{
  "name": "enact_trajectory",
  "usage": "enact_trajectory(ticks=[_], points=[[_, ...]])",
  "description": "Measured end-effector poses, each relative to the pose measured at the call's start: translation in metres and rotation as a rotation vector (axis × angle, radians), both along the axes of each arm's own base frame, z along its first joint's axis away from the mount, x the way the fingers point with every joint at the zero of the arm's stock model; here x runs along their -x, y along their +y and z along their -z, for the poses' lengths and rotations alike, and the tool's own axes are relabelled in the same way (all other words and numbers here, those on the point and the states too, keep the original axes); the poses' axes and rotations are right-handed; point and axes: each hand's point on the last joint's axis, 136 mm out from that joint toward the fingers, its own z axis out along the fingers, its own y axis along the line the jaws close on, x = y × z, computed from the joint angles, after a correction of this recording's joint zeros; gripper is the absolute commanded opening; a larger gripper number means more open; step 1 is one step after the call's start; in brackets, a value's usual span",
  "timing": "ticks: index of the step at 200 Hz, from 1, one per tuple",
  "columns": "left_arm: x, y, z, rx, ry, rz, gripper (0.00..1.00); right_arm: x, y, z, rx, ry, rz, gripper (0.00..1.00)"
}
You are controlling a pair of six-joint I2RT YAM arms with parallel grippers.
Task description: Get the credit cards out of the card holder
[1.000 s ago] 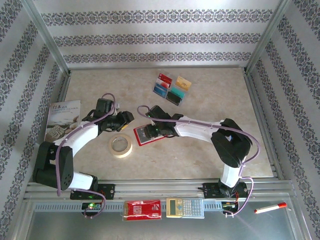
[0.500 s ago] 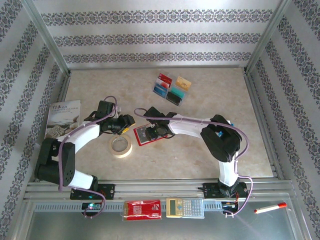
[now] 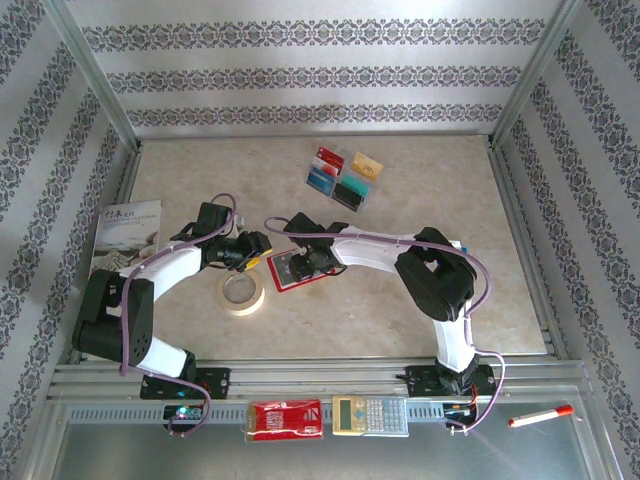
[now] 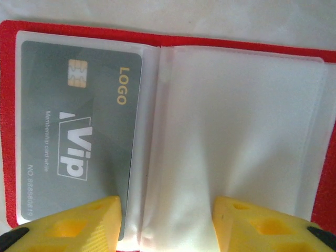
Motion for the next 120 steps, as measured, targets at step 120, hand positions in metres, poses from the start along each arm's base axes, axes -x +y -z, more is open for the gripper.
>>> enact_trajectory(ticks=[120], points=[[0.004,-0.014,0.021,-0.001,0.044,0.04,0.34,-0.003,-0.003,0.002,0.028,-0.014,0.007,0.42]])
